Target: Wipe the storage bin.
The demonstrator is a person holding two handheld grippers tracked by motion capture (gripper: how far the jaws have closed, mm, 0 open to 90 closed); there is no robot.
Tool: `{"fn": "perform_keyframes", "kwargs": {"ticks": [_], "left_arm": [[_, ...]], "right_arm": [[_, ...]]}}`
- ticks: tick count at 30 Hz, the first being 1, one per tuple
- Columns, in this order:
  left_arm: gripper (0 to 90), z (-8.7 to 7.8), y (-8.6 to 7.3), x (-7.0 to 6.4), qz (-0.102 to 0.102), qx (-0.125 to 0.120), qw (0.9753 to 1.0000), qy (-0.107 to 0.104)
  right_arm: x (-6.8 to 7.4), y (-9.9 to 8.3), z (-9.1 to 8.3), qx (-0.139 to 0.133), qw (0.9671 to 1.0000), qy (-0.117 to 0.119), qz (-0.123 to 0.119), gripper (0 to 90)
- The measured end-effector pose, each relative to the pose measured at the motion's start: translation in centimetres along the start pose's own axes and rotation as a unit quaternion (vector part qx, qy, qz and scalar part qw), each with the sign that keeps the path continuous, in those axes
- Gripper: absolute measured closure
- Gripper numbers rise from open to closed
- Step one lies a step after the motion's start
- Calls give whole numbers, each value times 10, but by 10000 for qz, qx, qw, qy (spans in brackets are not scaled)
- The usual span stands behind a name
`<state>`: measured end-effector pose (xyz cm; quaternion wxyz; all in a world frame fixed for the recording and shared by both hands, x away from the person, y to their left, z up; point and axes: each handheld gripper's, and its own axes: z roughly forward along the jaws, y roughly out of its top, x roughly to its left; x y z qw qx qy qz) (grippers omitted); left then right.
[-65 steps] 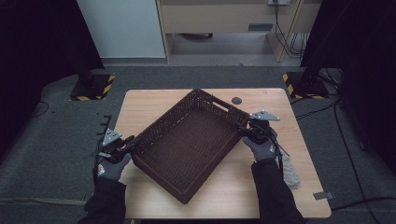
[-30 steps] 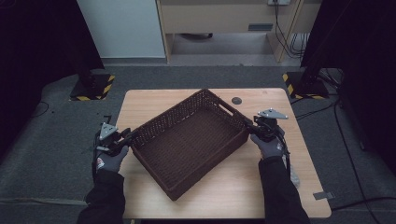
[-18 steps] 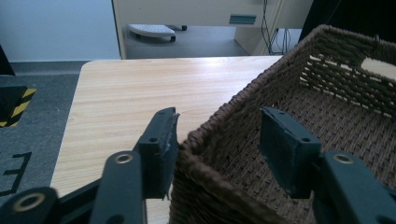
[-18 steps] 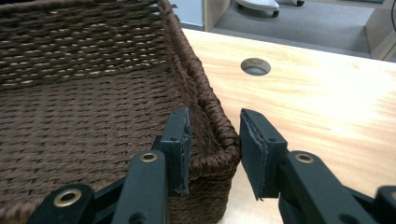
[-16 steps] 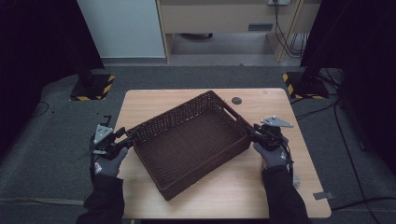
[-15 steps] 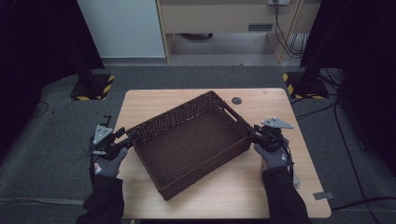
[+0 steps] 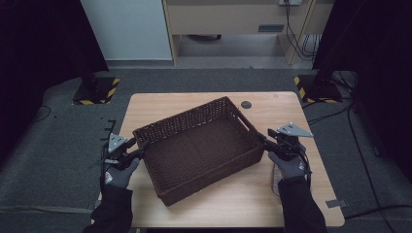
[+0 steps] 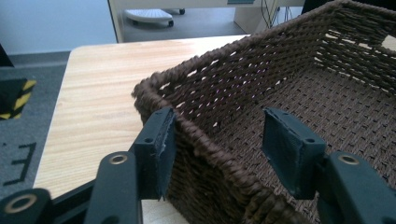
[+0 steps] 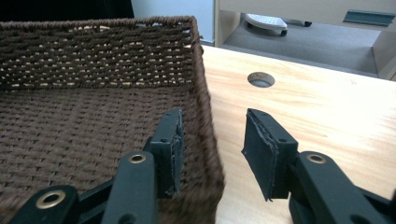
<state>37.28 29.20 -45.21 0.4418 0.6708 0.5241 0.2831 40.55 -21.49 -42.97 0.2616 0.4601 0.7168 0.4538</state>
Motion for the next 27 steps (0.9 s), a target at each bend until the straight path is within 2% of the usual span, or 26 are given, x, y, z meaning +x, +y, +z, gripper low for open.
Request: {"fn": "perform_keyframes", "kwargs": {"ticks": [1, 4, 5, 7, 8, 9, 10, 11, 13, 15, 21, 25, 27], "left_arm": [[438, 3, 0, 1, 20, 7, 10000, -14], [432, 9, 0, 4, -60, 24, 9999, -101], [433, 14, 1, 5, -105, 50, 9999, -125], [440, 16, 1, 5, -103, 93, 9998, -166], [436, 19, 1, 4, 22, 129, 9998, -140], [436, 19, 1, 4, 22, 129, 9998, -140], [430, 19, 1, 4, 27, 111, 9998, -153], [430, 18, 1, 4, -28, 111, 9998, -179], [427, 12, 1, 6, -90, 52, 9997, -205], [426, 7, 1, 5, -74, 45, 9998, -197], [422, 2, 0, -1, -86, 110, 9995, -291], [428, 6, -2, -4, 17, 241, 9995, -227], [439, 9, -3, -2, 44, 336, 9993, -184]], "right_arm": [[-3, 0, 7, 133, 9999, 24, 3, 563], [-3, -1, 12, 237, 9997, 31, -61, 573], [-2, -2, 17, 373, 9992, 59, -160, 616], [-1, -3, 18, 400, 9990, 46, -169, 635], [1, -5, 19, 465, 9987, 76, -184, 690], [1, -5, 19, 465, 9987, 76, -184, 690], [3, -8, 19, 534, 9984, 89, -189, 754], [4, -9, 18, 553, 9982, 95, -231, 769], [9, -13, 17, 611, 9976, 36, -335, 778], [10, -14, 13, 638, 9975, 84, -293, 790], [24, -23, -4, 679, 9968, 264, -319, 755], [32, -25, -11, 719, 9964, 281, -357, 734], [32, -22, -12, 723, 9964, 279, -343, 652]]}}
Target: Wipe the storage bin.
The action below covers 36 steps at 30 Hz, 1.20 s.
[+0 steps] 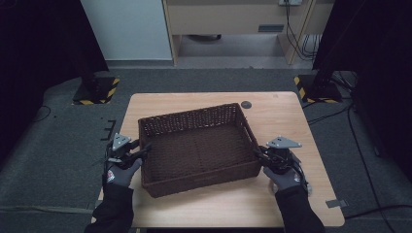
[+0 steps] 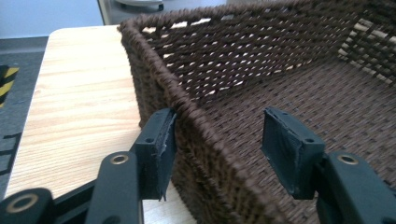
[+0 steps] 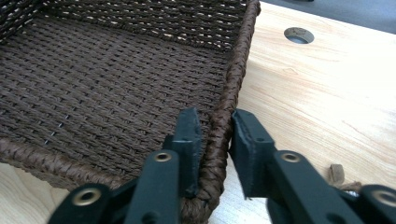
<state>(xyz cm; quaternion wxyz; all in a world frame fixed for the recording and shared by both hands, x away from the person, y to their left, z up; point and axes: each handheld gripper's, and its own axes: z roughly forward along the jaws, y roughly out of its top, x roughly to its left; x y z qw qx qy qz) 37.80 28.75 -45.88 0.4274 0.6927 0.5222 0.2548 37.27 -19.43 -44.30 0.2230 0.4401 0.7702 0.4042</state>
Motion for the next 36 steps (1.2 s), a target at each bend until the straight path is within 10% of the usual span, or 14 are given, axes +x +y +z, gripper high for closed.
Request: {"fn": "perform_keyframes", "kwargs": {"ticks": [6, 13, 20, 36], "left_arm": [[487, 8, 1, 5, -20, 121, 9999, -92], [518, 17, 5, 14, -129, 83, 9997, -187], [539, 19, 8, 12, 54, 70, 9999, -80], [542, 3, 1, 12, 264, 159, 9991, -300]], "right_arm": [[-11, 17, 1, -441, 9990, -18, -55, 565], [-20, 21, 22, -287, 9996, 84, 9, 584], [-12, 18, 27, -136, 9998, 148, -33, 714], [13, -4, -4, -137, 9997, 154, 105, 707]]}}
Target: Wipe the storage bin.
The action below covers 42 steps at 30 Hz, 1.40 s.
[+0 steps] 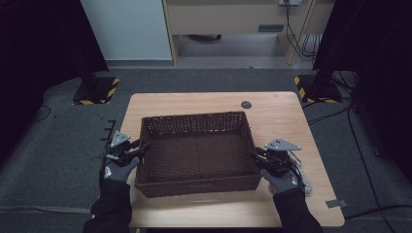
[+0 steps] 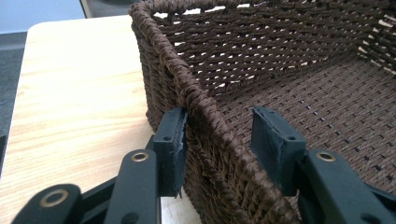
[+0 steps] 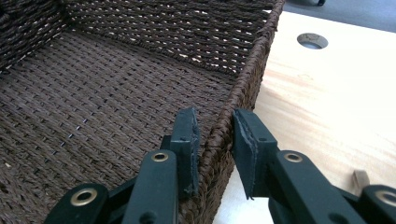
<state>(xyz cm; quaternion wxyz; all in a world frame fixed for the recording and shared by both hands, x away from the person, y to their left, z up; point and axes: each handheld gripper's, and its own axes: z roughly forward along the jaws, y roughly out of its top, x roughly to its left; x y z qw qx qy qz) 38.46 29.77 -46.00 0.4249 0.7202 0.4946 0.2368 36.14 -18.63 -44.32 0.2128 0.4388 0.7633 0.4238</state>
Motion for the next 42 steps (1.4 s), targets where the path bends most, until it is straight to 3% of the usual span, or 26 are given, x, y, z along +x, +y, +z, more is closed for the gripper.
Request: {"fn": "perform_keyframes", "kwargs": {"ticks": [5, 9, 14, 15, 16, 19, 22, 29, 35, 42], "left_arm": [[537, -1, -1, -1, 111, -25, 9999, 16], [551, 2, 1, 0, 192, 20, 9998, 47], [562, 5, 3, 3, 134, -15, 9999, -1], [562, 5, 3, 3, 134, -15, 9999, -1], [561, 5, 2, 3, 124, -22, 9999, -8], [554, 5, 2, 4, 82, -45, 10000, -17], [550, 6, 2, 4, 61, -46, 10000, -39], [549, 5, 2, 4, 73, -55, 10000, -28], [543, 5, 2, 3, 118, -59, 9999, 25], [532, 5, 2, 3, 71, -51, 10000, 6]], "right_arm": [[7, -4, -7, -5, 9999, -88, 112, 708], [5, -3, -8, 12, 9999, 11, 141, 685], [-5, 3, -18, -399, 9991, 40, 143, 540], [-5, 3, -18, -399, 9991, 40, 143, 540], [-14, 3, -25, -549, 9980, -20, 299, 521], [-21, 1, -28, -577, 9978, -96, 326, 502], [-37, -8, -31, -446, 9974, -359, 432, 451], [-58, -24, -36, -211, 9957, -749, 502, 395], [-70, -42, -37, 53, 9945, -855, 600, 383], [-72, -60, -39, 340, 9932, -924, 618, 386]]}}
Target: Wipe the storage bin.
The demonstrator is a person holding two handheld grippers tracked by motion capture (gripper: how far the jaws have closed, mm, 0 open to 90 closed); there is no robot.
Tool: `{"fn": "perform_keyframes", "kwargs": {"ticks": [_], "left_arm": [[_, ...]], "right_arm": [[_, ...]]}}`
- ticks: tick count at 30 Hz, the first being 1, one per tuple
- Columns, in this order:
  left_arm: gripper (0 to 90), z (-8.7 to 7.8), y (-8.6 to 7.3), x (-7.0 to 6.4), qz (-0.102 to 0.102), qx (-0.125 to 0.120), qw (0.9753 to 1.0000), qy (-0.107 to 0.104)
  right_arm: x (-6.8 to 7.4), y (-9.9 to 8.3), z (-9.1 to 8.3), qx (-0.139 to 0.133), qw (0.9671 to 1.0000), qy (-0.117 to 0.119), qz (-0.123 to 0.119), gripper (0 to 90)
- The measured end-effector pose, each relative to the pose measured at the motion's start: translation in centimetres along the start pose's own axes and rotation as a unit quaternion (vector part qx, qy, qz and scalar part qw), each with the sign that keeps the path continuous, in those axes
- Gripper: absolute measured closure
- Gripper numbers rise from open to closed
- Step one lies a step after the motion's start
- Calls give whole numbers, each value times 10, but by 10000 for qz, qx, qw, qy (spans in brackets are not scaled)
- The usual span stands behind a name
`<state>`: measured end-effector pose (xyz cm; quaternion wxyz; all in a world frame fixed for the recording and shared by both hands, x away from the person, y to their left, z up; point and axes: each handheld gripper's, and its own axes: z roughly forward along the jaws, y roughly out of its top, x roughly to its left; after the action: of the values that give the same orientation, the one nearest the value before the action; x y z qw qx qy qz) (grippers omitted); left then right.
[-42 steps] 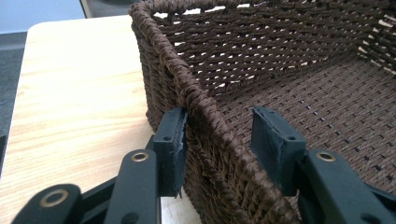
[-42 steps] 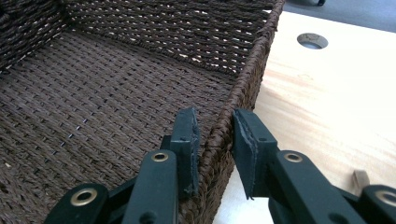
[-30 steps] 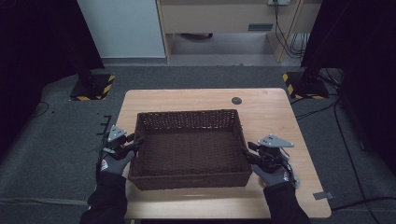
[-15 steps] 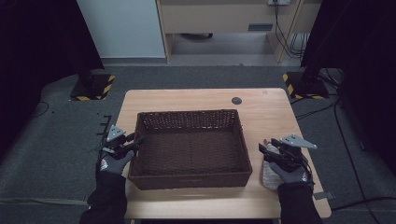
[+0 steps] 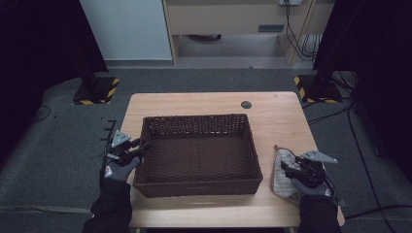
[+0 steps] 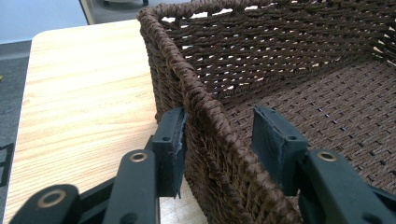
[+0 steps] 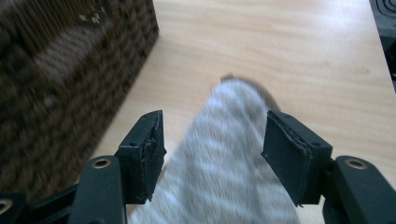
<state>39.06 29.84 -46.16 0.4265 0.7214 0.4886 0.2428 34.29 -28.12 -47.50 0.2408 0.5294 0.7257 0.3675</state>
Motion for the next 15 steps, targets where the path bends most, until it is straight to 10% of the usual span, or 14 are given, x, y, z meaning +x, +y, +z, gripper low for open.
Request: {"fn": "perform_keyframes", "kwargs": {"ticks": [15], "left_arm": [[523, 0, 0, 0, -18, 4, 10000, 23]], "right_arm": [[2, -25, 12, 839, 9964, 31, -109, 610]]}}
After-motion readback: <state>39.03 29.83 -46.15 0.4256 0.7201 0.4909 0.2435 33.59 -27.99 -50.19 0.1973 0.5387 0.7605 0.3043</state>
